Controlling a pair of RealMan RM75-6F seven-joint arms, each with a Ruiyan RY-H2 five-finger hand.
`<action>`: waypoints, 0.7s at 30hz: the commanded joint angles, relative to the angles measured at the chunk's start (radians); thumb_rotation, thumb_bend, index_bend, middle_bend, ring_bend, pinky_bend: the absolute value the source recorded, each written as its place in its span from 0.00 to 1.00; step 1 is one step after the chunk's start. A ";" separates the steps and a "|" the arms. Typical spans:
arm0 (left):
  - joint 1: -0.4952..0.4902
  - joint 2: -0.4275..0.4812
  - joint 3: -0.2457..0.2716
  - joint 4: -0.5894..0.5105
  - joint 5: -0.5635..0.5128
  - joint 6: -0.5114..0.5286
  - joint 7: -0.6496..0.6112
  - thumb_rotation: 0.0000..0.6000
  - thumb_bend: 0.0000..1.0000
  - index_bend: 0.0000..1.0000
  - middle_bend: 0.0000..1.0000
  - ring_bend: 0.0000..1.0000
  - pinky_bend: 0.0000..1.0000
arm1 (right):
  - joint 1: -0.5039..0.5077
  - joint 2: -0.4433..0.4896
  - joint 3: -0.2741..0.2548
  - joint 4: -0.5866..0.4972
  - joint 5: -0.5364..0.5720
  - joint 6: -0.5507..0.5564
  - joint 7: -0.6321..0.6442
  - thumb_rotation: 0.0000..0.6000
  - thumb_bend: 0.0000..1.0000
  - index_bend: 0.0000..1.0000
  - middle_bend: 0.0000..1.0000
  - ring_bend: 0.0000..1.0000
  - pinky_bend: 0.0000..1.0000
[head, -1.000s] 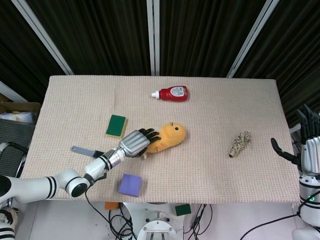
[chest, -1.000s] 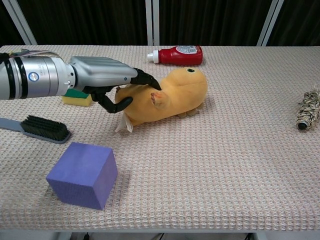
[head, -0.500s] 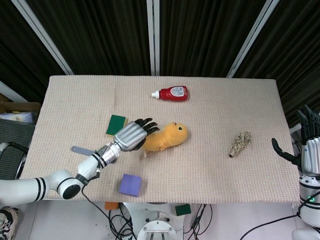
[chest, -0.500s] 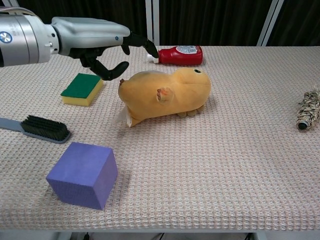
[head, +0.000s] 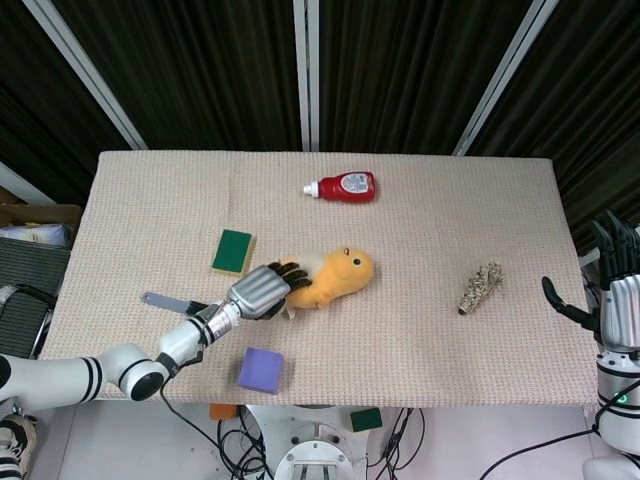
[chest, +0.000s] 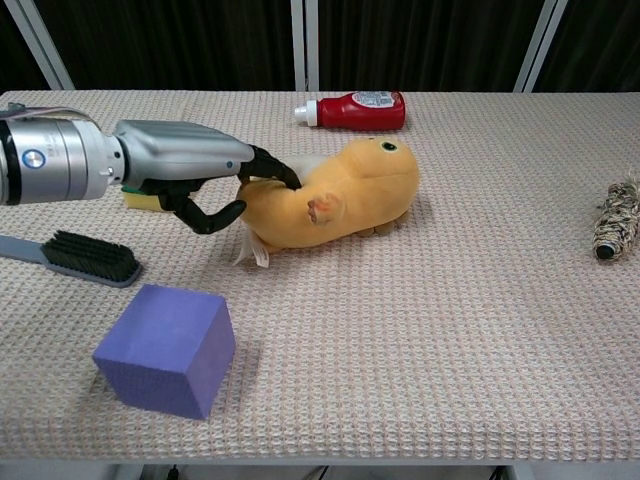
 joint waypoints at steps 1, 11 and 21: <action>-0.004 0.000 0.001 -0.001 0.005 -0.001 -0.003 1.00 0.67 0.17 0.14 0.07 0.21 | 0.000 0.000 0.001 0.000 0.000 0.000 0.001 1.00 0.29 0.00 0.00 0.00 0.00; 0.092 0.112 -0.084 -0.140 0.110 0.282 -0.091 1.00 0.61 0.15 0.14 0.07 0.21 | -0.005 0.019 0.004 -0.010 -0.005 0.011 0.002 1.00 0.29 0.00 0.00 0.00 0.00; 0.472 0.260 -0.011 -0.196 0.263 0.868 -0.065 1.00 0.28 0.13 0.14 0.09 0.21 | -0.067 0.065 -0.092 -0.016 -0.012 -0.034 -0.134 1.00 0.29 0.00 0.00 0.00 0.00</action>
